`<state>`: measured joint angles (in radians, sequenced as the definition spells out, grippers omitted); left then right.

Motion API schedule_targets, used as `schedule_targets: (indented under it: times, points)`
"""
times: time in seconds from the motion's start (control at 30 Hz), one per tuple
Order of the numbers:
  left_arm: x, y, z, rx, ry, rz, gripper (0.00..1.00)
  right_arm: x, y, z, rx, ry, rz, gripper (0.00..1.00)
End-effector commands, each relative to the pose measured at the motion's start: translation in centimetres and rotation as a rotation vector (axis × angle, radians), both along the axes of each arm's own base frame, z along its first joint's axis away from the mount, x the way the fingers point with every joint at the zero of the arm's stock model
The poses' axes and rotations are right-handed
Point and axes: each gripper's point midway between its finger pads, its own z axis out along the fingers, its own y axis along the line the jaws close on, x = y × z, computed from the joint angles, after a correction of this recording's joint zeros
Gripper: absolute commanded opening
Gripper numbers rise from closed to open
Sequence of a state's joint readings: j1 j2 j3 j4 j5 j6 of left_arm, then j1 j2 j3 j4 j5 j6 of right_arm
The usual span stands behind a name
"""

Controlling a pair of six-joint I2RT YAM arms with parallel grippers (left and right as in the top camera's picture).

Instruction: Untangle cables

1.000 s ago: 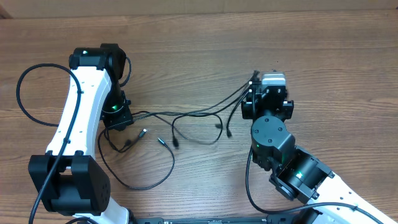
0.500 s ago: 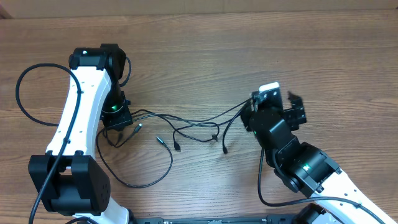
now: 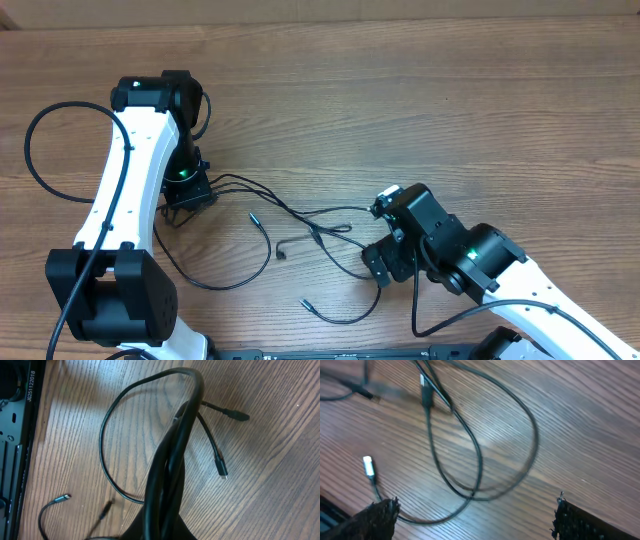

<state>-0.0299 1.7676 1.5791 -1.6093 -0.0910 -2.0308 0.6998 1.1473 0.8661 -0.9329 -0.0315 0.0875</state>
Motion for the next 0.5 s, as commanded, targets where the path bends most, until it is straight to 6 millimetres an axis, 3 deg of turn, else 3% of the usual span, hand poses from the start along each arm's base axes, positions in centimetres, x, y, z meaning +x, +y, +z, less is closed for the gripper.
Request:
schedule_targets:
  times: [0.0,0.23,0.33,0.47]
  points:
    - [-0.1,0.5,0.6,0.007,-0.012,-0.012,0.05,0.8,2.6,1.1,0.122,-0.006,0.029,1.00]
    - [0.3,-0.4,0.4,-0.053,-0.024,-0.062,0.04,5.0,6.9,4.9,0.310,-0.218,0.083,1.00]
    - [1.4,-2.8,0.3,-0.217,-0.070,-0.199,0.04,5.2,8.8,5.7,0.371,-0.254,0.183,1.00]
    - [3.9,-3.4,0.1,-0.286,-0.177,-0.590,0.04,5.4,9.7,4.8,0.358,-0.271,0.272,1.00]
